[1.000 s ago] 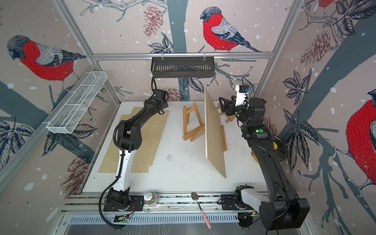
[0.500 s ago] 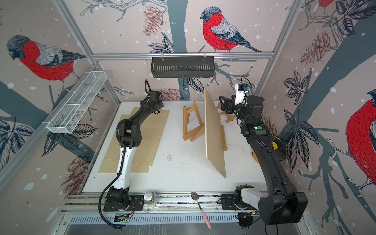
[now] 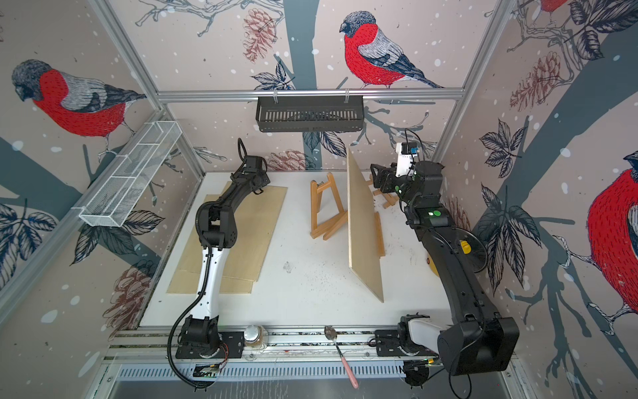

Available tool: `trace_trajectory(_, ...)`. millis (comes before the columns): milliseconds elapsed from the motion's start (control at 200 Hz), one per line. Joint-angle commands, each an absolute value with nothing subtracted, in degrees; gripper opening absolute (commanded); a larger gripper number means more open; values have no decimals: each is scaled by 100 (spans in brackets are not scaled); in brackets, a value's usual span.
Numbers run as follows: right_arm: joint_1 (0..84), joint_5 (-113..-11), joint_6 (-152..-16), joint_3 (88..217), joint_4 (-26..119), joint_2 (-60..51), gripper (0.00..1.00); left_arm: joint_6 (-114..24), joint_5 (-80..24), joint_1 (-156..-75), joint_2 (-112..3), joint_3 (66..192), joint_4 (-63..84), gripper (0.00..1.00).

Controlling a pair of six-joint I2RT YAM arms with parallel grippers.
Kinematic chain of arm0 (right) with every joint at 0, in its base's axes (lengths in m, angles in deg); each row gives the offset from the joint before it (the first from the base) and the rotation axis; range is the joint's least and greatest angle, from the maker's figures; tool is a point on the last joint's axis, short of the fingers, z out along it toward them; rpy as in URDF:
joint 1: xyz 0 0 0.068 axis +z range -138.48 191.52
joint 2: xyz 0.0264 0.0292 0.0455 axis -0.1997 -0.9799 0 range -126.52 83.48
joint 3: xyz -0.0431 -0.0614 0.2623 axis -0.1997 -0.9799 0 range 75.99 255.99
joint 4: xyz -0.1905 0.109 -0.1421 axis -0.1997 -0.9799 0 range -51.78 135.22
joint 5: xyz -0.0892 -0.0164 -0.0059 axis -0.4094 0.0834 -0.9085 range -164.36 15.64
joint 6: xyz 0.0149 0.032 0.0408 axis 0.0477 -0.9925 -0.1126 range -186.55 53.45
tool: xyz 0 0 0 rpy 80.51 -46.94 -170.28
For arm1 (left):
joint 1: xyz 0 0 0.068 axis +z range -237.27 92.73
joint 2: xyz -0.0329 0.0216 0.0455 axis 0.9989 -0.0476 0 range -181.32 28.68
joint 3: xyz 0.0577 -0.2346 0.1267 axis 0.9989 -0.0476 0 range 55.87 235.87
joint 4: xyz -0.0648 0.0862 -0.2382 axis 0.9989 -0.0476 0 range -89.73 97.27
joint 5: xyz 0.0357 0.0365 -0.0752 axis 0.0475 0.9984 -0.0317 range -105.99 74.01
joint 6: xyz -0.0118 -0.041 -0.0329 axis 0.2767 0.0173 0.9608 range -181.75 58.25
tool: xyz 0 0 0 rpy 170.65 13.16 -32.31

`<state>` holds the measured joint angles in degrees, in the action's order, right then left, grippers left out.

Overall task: Disassemble the easel
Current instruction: Adjust the drawing board.

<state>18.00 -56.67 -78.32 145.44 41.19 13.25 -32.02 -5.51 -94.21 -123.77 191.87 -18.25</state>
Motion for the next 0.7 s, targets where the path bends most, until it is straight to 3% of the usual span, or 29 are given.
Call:
trace_trajectory(0, 1850, -5735, -7807, 14574, 4259, 1308, 76, -3422, -649, -9329, -12390, 19246, -2046, 23)
trace_trajectory(695, 1963, -5810, -7813, 14526, 4276, 1398, 77, -3808, -305, -9177, -11973, 18573, -2704, 22)
